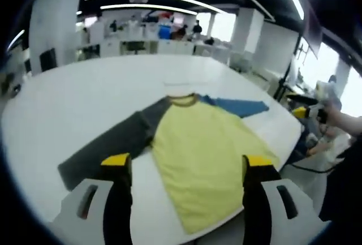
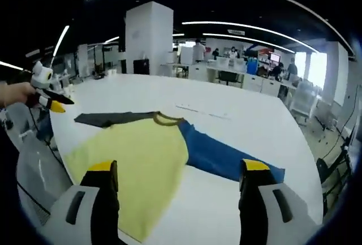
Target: Fold the garment on the visible template until the final outline fits inside the template.
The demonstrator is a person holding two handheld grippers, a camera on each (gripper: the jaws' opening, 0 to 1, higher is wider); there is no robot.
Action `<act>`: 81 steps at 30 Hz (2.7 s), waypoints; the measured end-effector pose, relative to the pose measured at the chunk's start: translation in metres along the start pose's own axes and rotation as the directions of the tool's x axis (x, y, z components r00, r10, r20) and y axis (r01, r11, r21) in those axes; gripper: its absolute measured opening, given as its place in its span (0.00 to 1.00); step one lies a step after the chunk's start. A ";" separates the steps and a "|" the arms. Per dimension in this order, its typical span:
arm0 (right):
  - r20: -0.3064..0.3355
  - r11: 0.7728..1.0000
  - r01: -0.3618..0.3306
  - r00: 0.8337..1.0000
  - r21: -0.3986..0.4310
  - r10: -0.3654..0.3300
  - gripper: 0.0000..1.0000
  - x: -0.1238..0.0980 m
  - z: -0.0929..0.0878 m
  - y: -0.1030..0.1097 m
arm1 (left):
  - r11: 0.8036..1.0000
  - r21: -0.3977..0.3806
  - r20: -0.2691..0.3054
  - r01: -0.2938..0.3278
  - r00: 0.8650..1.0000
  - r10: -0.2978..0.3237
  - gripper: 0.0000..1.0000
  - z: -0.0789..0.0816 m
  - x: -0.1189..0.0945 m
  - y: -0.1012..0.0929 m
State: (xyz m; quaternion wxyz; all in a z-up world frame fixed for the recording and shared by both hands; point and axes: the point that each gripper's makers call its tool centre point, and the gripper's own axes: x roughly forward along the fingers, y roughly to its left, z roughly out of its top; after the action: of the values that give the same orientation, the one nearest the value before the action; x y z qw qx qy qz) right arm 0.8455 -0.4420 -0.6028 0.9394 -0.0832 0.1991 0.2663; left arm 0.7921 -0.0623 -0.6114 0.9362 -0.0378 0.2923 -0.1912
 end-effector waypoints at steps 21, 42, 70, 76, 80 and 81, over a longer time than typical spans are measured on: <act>0.043 0.977 0.084 0.995 0.198 -0.094 1.00 -0.064 -0.007 -0.032 | 0.999 -0.016 -0.023 0.029 0.999 -0.029 0.99 -0.014 -0.041 -0.016; -0.001 0.981 0.083 0.996 0.177 -0.084 1.00 -0.056 -0.023 -0.036 | 0.999 0.031 -0.079 0.030 0.996 -0.028 0.99 -0.015 -0.031 -0.014; -0.094 0.978 0.137 0.988 0.158 -0.123 0.85 -0.013 -0.051 -0.116 | 1.000 0.021 -0.125 0.020 0.992 -0.017 0.99 -0.016 -0.004 -0.016; -0.114 0.974 0.157 0.984 0.165 -0.140 0.82 -0.003 -0.058 -0.147 | 1.000 0.011 -0.141 0.004 0.990 -0.003 0.98 -0.019 0.004 -0.013; -0.131 0.972 0.172 0.980 0.157 -0.152 0.80 0.005 -0.066 -0.165 | 1.000 0.013 -0.156 -0.007 0.988 0.009 0.98 -0.019 0.008 -0.017; -0.134 0.971 0.177 0.978 0.157 -0.157 0.78 0.007 -0.069 -0.170 | 1.000 0.013 -0.160 -0.008 0.987 0.010 0.97 -0.019 0.009 -0.020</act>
State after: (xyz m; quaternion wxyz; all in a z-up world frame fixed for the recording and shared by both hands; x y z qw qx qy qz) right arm 0.9194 -0.6002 -0.6596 0.9484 -0.0360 0.2696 0.1628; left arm 0.7818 -0.0831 -0.6283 0.9108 -0.0150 0.3656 -0.1911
